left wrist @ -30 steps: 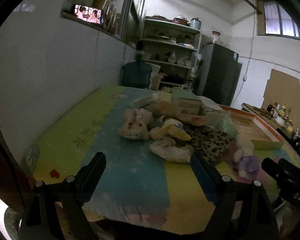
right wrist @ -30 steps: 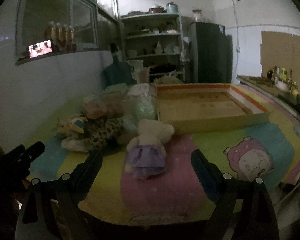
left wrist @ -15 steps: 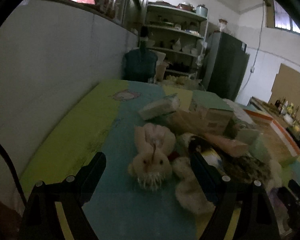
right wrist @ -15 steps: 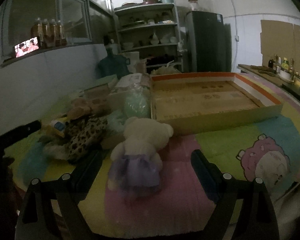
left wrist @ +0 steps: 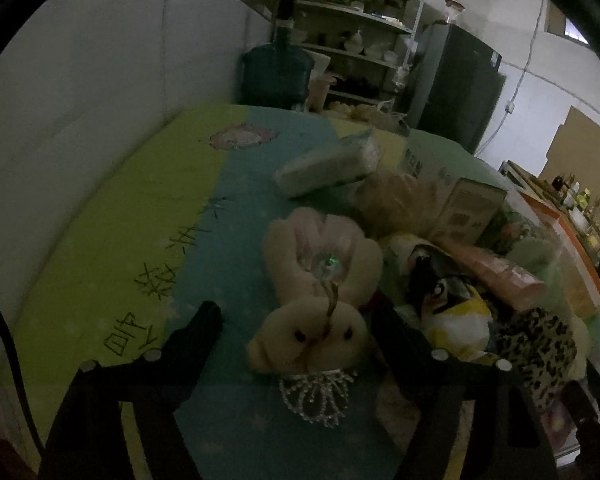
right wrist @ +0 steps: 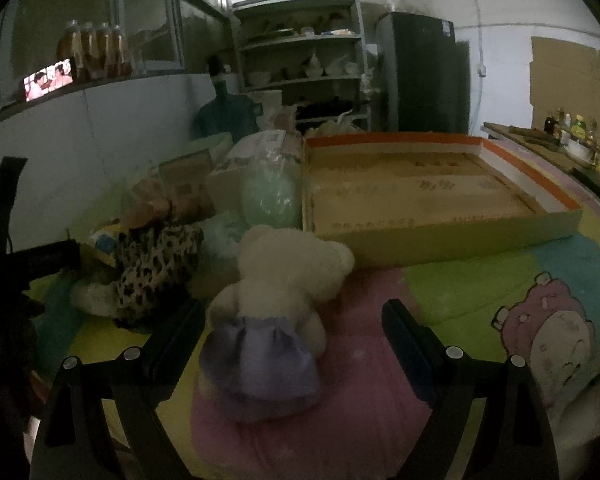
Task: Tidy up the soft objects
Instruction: 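Grasp the pink bunny plush with the left tool while the right tool grasps the white teddy bear, then carry the bunny and teddy bear into the cardboard tray and open both tools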
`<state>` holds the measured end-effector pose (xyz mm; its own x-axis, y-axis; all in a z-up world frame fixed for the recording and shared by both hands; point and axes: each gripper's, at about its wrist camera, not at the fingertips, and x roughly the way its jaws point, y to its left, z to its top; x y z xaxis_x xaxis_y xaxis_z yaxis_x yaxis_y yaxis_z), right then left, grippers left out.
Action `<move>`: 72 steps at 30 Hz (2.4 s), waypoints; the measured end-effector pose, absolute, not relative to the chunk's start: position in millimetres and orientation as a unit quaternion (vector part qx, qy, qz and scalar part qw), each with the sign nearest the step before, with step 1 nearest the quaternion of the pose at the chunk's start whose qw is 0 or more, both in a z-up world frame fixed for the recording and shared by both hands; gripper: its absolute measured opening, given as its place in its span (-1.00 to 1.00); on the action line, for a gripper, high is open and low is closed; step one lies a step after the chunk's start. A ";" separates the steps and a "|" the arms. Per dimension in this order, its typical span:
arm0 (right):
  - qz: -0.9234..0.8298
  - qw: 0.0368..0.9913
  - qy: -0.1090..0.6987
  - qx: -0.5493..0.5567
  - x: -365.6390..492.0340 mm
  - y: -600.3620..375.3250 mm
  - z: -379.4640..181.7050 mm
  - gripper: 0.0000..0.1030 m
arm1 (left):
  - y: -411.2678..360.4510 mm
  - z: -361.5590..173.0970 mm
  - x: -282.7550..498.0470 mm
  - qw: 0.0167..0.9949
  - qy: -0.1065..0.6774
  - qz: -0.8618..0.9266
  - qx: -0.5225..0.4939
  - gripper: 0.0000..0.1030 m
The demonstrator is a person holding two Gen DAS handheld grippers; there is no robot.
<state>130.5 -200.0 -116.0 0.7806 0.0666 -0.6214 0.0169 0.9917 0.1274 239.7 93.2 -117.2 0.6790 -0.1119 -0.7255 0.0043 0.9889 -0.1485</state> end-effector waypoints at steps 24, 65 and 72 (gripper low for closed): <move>0.072 0.948 0.301 0.082 111.8 -201.4 -95.8 -0.12 | 106.4 -91.9 189.4 0.945 0.307 -0.041 -0.105 -0.22; -0.024 0.975 0.203 0.092 126.7 -371.1 -32.5 -0.12 | -161.2 -37.5 204.2 0.935 0.269 -0.231 -0.028 -0.21; -0.026 0.970 0.219 0.098 147.9 -400.1 -41.7 -0.12 | -198.3 -56.8 229.6 0.927 0.299 -0.226 -0.012 -0.21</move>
